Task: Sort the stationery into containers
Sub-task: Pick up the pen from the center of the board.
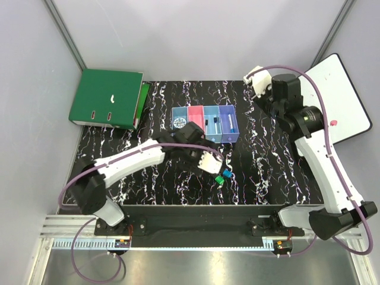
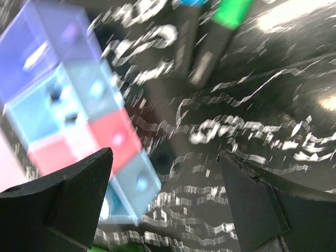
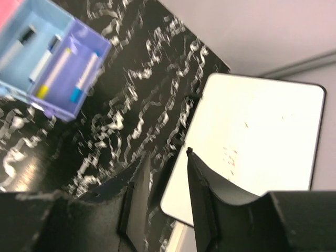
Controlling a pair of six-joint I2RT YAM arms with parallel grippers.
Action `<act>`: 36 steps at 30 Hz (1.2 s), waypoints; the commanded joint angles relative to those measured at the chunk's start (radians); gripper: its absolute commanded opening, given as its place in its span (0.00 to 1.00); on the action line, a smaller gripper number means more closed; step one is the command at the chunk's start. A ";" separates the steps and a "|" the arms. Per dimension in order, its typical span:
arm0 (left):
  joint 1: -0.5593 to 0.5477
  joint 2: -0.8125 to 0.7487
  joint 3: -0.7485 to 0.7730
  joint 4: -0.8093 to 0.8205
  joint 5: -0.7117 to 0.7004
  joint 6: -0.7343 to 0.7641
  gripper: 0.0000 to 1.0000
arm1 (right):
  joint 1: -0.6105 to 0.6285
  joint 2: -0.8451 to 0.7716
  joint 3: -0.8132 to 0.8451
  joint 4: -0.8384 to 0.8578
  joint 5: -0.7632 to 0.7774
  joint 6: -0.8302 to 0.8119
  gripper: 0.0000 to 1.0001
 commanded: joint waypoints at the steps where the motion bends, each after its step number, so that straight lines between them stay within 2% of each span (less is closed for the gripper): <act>1: -0.071 0.067 0.028 0.043 0.050 0.127 0.88 | -0.001 -0.055 -0.054 -0.029 0.118 -0.095 0.43; 4: -0.111 0.127 0.048 0.043 0.042 0.152 0.88 | -0.002 -0.092 -0.071 -0.031 0.135 -0.112 0.43; 12: -0.144 0.253 0.108 0.049 0.132 0.120 0.86 | -0.004 -0.103 -0.093 -0.032 0.129 -0.095 0.43; 22: -0.150 0.363 0.031 0.163 0.049 0.173 0.83 | -0.002 -0.112 -0.078 -0.032 0.129 -0.072 0.43; 29: -0.144 0.406 0.048 0.186 0.051 0.152 0.81 | -0.006 -0.117 -0.071 -0.031 0.113 -0.040 0.44; 32: -0.141 0.423 0.056 0.184 0.054 0.156 0.79 | -0.007 -0.121 -0.068 -0.032 0.110 -0.035 0.44; 36: -0.136 0.417 0.044 0.158 0.059 0.179 0.70 | -0.012 -0.126 -0.064 -0.031 0.110 -0.027 0.43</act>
